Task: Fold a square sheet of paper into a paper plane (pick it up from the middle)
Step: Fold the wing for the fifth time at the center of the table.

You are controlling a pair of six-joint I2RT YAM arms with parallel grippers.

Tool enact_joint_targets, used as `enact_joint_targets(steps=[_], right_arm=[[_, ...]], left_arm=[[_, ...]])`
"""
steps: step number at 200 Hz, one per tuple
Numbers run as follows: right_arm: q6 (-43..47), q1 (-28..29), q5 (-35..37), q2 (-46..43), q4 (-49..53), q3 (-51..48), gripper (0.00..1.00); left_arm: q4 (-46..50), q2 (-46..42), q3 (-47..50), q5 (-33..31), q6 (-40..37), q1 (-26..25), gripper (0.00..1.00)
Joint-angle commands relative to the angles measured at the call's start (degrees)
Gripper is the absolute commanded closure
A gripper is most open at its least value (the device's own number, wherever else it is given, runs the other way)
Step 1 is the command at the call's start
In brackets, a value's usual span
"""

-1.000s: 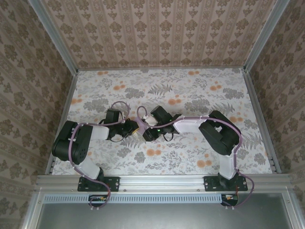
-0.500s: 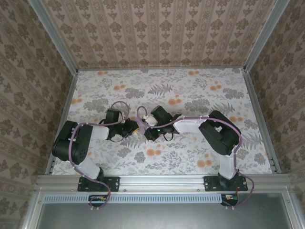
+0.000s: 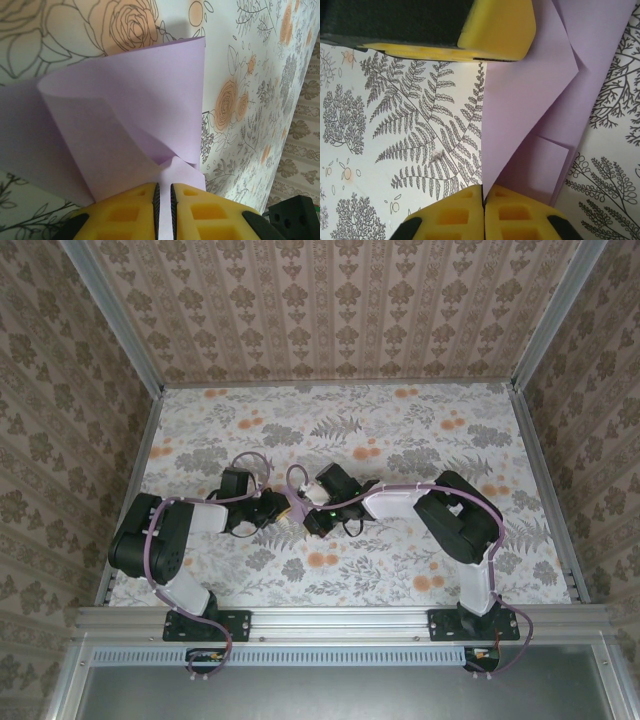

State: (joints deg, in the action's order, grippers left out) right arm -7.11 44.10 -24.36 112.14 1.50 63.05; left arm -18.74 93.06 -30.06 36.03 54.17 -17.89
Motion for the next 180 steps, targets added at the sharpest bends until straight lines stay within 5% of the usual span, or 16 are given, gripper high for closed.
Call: enact_joint_targets(steps=[1, 94, 180], right_arm=[[-0.38, -0.50, -1.90, 0.34, -1.62, -0.36, 0.96], [-14.59, -5.26, -15.39, 1.91, -7.44, -0.75, 1.00], [-20.07, -5.86, -18.20, 5.72, -5.11, 2.17, 1.00]], left_arm=[[0.91, -1.14, -0.08, 0.44, -0.72, 0.66, 0.82], [4.05, -11.61, 2.70, 0.40, -3.37, 0.24, 0.79], [0.04, -8.01, 2.99, 0.27, -3.12, -3.43, 0.79]])
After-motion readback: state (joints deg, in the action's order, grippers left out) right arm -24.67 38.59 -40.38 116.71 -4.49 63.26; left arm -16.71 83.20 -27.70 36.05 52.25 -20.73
